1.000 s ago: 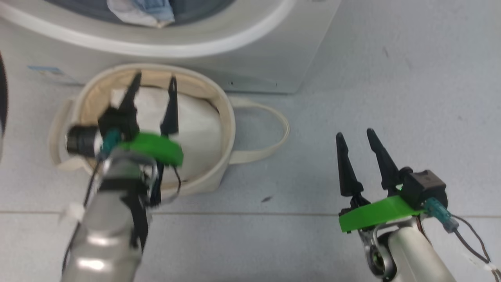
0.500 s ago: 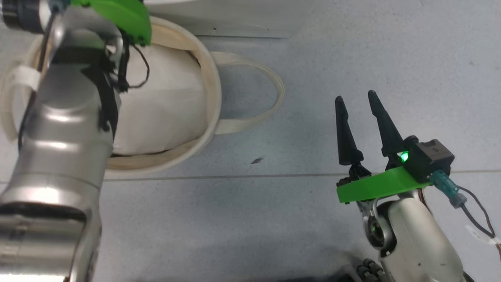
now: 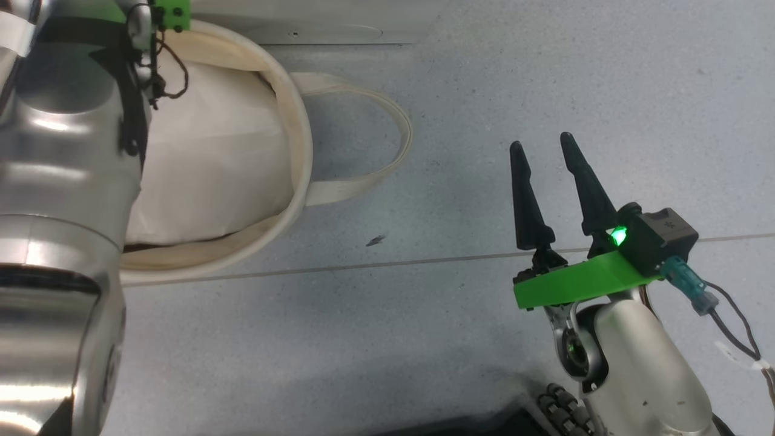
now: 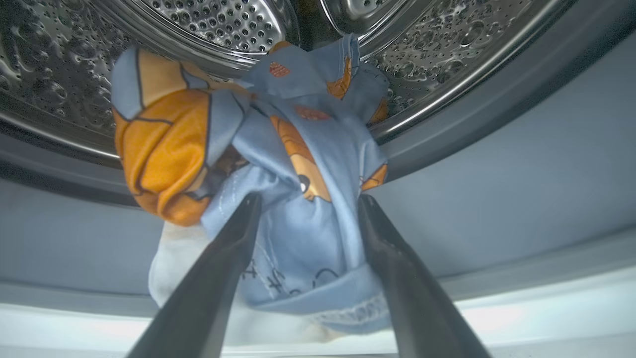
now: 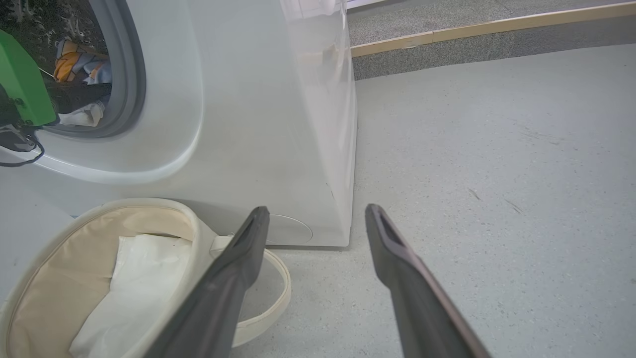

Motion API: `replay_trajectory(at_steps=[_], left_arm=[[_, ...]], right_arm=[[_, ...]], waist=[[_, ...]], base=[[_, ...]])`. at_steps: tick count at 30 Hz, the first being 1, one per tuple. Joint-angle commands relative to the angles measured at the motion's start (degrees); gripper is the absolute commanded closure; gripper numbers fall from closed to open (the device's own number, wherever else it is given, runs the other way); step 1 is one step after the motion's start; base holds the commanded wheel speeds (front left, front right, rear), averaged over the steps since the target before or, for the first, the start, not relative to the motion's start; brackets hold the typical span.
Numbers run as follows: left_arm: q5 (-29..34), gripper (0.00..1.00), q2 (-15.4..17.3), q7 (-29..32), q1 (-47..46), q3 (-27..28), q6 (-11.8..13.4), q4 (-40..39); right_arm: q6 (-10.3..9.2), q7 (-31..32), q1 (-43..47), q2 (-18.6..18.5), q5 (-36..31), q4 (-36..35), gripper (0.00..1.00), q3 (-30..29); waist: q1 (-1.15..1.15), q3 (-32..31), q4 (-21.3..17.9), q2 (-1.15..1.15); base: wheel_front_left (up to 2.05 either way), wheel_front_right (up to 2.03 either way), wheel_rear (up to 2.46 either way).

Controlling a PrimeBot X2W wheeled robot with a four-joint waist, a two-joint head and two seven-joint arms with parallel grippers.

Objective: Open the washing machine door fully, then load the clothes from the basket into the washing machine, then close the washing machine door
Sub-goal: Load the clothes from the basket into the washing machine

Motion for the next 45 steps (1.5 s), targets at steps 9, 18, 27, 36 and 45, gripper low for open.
replay_trajectory(at_steps=[9,18,27,36,45], left_arm=[[0.7,1.00,3.5,2.9,-2.0,-1.1,1.9,-0.1],[-1.3,1.00,6.2,-1.5,-4.3,0.3,3.7,-0.1],[-1.7,1.00,11.4,-7.2,-12.5,0.6,5.2,-3.5],[-4.1,1.00,13.8,-8.3,-19.6,3.1,5.2,-15.3],[-6.9,0.00,14.5,-8.0,-23.7,6.2,5.9,-17.0]], right_arm=[[0.00,-0.3,1.0,0.2,-0.1,-1.5,0.00,2.2],[0.00,-0.3,1.2,0.2,-0.4,-1.9,0.00,2.5],[0.00,-0.3,0.5,0.2,0.1,-2.9,0.00,3.1],[0.00,-0.3,-0.7,0.2,1.1,-4.5,0.00,2.9],[0.00,-0.3,-1.4,0.2,2.1,-5.5,0.00,3.0]], waist=[[0.00,0.0,0.1,0.00],[0.00,1.0,0.2,0.00],[0.00,5.6,-1.3,0.00],[0.00,11.4,-3.6,0.00],[0.00,16.0,-4.7,0.00]], base=[[0.00,0.00,0.00],[0.00,0.00,0.00],[0.00,0.00,0.00],[0.00,0.00,0.00],[0.00,0.00,0.00]])
